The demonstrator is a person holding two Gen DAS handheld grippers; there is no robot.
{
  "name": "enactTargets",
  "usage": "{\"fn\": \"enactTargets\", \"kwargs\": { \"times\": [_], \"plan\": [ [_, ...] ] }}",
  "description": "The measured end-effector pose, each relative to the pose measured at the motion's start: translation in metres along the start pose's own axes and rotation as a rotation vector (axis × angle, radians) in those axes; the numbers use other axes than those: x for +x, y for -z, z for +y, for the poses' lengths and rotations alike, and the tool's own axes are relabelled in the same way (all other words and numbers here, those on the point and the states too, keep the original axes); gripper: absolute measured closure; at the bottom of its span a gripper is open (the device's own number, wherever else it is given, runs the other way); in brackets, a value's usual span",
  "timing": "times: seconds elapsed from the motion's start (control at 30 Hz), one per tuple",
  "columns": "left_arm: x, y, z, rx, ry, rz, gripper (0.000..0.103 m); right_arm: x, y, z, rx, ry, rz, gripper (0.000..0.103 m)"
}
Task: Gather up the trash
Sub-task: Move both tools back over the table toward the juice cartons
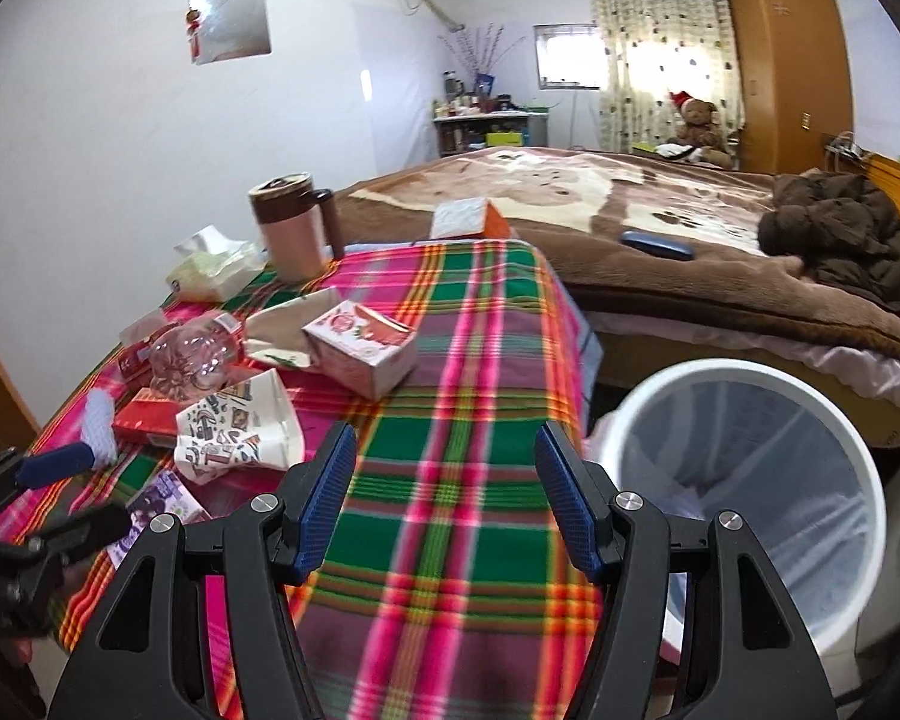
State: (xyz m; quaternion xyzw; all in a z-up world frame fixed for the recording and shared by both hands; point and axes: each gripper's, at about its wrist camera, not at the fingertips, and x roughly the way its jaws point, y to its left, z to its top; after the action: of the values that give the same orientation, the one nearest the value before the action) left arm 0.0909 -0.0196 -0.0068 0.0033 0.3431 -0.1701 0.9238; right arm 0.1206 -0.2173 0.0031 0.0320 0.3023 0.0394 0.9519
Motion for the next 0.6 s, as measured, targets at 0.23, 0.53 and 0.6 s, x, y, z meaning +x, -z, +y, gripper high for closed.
{"fn": "enactTargets", "kwargs": {
  "times": [0.23, 0.53, 0.6],
  "plan": [
    [0.012, 0.01, 0.001, 0.014, 0.024, 0.06, 0.018, 0.026, -0.016, 0.013, -0.064, -0.068, 0.033, 0.039],
    [0.024, 0.018, 0.012, 0.011, -0.005, 0.095, 0.02, 0.062, -0.032, 0.017, -0.11, -0.098, 0.064, 0.039],
    [0.025, 0.017, 0.018, 0.002, -0.003, 0.097, 0.026, 0.067, -0.035, 0.021, -0.154, -0.116, 0.061, 0.039]
  ]
}}
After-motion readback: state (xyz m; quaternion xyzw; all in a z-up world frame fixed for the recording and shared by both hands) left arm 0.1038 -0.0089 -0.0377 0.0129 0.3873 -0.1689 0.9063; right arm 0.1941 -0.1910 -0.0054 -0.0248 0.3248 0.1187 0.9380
